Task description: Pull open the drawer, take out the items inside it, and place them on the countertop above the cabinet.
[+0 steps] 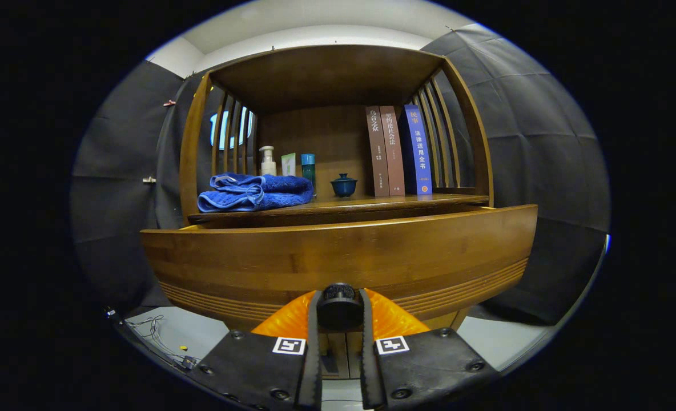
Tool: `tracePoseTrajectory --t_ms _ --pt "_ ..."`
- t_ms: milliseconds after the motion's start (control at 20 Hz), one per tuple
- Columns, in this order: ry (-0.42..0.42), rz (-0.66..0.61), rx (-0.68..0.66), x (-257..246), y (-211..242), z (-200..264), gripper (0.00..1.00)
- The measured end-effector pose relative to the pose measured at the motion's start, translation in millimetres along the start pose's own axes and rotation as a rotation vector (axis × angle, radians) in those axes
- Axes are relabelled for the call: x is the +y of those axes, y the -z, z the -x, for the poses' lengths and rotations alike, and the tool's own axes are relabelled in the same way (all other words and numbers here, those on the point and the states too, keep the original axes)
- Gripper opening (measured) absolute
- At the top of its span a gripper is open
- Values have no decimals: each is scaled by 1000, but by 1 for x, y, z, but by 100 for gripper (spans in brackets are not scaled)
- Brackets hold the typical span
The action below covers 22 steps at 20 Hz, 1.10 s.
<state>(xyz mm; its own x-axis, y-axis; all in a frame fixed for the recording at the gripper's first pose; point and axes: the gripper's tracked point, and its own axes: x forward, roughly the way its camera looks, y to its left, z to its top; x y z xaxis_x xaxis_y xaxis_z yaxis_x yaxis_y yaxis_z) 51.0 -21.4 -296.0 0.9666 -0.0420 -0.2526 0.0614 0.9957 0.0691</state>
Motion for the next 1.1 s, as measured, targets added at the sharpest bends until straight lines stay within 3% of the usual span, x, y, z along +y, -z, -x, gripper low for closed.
tracePoseTrajectory --t_ms 400,1000,1100 --pt "-9 22 1 -2 3 44 30" --pt "2 55 7 -4 13 50 30" --pt "7 79 19 -4 15 49 49"
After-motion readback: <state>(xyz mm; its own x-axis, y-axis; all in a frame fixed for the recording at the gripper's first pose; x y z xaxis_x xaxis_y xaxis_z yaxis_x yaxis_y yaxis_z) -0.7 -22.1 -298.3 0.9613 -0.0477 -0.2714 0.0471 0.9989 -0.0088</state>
